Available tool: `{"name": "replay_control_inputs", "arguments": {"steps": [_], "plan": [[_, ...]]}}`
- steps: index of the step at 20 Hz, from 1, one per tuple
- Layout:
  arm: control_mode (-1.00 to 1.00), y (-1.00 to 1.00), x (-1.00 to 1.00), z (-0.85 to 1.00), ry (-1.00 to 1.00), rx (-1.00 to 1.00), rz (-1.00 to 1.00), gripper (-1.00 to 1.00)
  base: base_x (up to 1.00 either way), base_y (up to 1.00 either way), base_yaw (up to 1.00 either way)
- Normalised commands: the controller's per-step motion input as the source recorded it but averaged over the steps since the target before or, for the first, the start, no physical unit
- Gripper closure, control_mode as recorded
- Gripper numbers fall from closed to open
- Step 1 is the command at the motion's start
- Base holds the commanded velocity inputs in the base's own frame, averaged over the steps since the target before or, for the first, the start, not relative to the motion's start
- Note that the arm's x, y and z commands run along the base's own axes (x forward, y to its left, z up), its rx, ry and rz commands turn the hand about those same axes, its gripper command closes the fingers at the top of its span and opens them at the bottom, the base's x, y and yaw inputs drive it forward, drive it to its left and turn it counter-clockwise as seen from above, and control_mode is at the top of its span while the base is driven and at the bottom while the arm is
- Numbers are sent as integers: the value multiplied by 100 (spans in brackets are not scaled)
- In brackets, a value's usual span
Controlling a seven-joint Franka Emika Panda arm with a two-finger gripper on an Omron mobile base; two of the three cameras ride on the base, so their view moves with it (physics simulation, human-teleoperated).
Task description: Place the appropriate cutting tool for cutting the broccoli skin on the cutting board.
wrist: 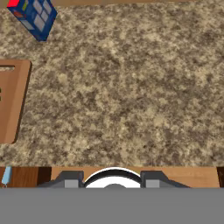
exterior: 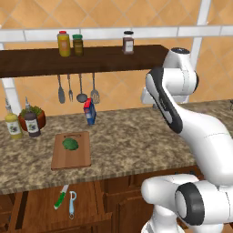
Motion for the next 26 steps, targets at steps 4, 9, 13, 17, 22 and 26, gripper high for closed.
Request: {"name": "replay_control_inputs", "arguments": {"steps": [4,9,13,17,22,26], "plan": [[-100,13,-54,0,-11,-1,2,-100,0,0,0],[-100,88,-92,-36,-5,-12,12,-100,0,0,0],[-100,100,-43,-42,2,-16,0,-100,0,0,0],[-100,100,-20,-29,4,-6,0,-100,0,0,0],[-100,100,-32,-34,9,-2,0,-100,0,0,0],[-100,100,-14,-53,8,0,0,-100,0,0,0]]}}
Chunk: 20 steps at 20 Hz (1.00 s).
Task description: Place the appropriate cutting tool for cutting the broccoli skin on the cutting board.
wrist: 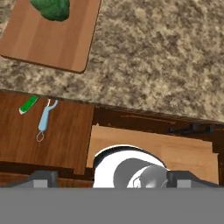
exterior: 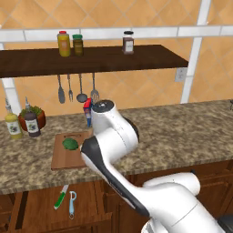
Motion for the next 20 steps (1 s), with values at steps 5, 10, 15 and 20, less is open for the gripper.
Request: {"name": "replay_control_inputs", "arguments": {"steps": [5,10,15,20], "plan": [[-100,60,-65,-64,4,0,6,-100,0,0,0],[-100,92,-7,-28,10,1,0,-100,0,0,0],[-100,100,0,-29,7,0,-1,-100,0,0,0],[-100,62,3,-52,9,0,-3,-100,0,0,0]]}}
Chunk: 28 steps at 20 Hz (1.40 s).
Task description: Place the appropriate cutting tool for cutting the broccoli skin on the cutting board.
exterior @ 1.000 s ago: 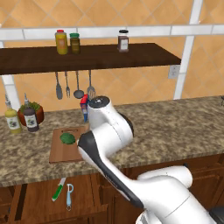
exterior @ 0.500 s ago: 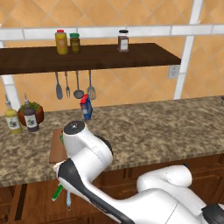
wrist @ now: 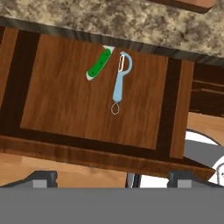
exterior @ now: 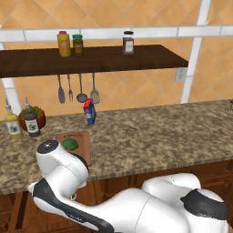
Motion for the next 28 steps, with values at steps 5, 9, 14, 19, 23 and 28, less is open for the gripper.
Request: {"name": "replay_control_inputs", "arguments": {"steps": [5,9,14,19,23,28], "plan": [[-100,19,2,-67,11,0,-9,-100,0,0,0],[-100,0,9,-54,8,6,-9,-100,0,0,0],[-100,0,14,-48,10,7,-1,-100,0,0,0],[-100,0,8,-54,5,3,0,-100,0,0,0],[-100,2,1,-40,4,0,0,-100,0,0,0],[-100,4,0,-35,5,0,0,-100,0,0,0]]}}
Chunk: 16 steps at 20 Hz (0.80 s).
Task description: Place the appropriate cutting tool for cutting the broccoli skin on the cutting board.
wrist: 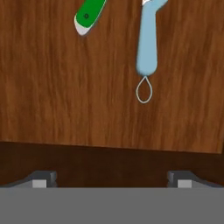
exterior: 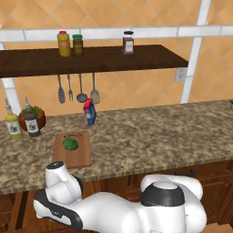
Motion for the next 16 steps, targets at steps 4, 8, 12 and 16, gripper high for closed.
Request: {"name": "replay_control_inputs", "arguments": {"steps": [4,8,12,16], "plan": [[-100,3,-22,-42,2,0,0,-100,0,0,0],[-100,0,-58,-16,4,0,0,-100,0,0,0],[-100,0,-90,0,8,0,0,-100,0,0,0],[-100,0,-100,8,11,0,0,-100,0,0,0]]}}
